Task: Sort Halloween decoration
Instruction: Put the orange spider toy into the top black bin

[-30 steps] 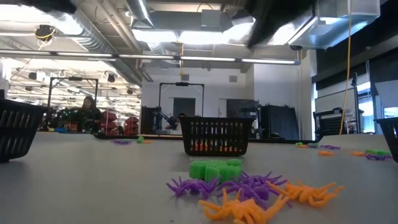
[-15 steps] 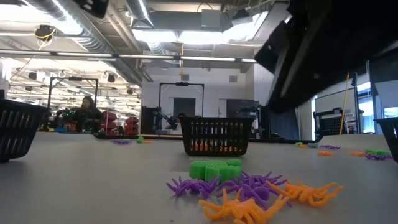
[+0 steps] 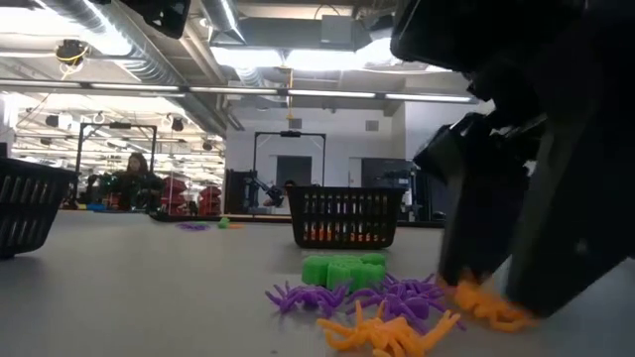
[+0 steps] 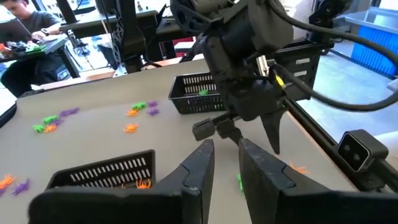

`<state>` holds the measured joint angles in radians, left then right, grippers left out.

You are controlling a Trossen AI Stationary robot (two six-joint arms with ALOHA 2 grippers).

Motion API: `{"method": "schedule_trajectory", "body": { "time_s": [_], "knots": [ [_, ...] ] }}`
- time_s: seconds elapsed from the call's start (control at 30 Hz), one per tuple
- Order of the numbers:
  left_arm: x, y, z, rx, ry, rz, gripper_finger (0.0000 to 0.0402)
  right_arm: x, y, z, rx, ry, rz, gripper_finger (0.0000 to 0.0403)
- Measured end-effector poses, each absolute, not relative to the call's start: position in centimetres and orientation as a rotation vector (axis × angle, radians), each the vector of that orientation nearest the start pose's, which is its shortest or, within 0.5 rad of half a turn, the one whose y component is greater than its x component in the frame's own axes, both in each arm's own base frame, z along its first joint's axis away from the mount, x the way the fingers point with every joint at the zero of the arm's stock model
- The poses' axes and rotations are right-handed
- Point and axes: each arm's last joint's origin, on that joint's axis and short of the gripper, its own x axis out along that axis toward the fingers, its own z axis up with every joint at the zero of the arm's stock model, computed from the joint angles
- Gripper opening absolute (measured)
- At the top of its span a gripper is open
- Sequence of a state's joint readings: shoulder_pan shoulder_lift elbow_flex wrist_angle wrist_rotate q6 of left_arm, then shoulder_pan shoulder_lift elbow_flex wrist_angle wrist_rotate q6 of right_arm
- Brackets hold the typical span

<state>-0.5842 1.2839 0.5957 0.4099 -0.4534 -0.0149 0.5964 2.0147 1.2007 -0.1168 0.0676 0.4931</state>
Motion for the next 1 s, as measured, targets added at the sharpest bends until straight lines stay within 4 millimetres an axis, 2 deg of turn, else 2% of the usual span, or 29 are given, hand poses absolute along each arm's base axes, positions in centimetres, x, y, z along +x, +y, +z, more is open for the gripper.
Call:
{"method": "schedule_trajectory", "body": {
  "time_s": [0.23,0.63,1.0],
  "knots": [
    [22.8,-13.2,22.1,0.125,0.247,-0.113,0.0066,33.5,22.4,11.9,0.129,0.994,0.192,0.0171],
    [23.0,-12.8,22.1,0.123,0.252,-0.094,0.0066,33.2,22.0,11.8,0.105,1.026,0.169,0.0057],
    [23.0,-12.8,22.0,0.125,0.257,-0.094,0.0066,32.1,21.3,13.8,0.075,1.067,0.143,0.002]
  ]
}}
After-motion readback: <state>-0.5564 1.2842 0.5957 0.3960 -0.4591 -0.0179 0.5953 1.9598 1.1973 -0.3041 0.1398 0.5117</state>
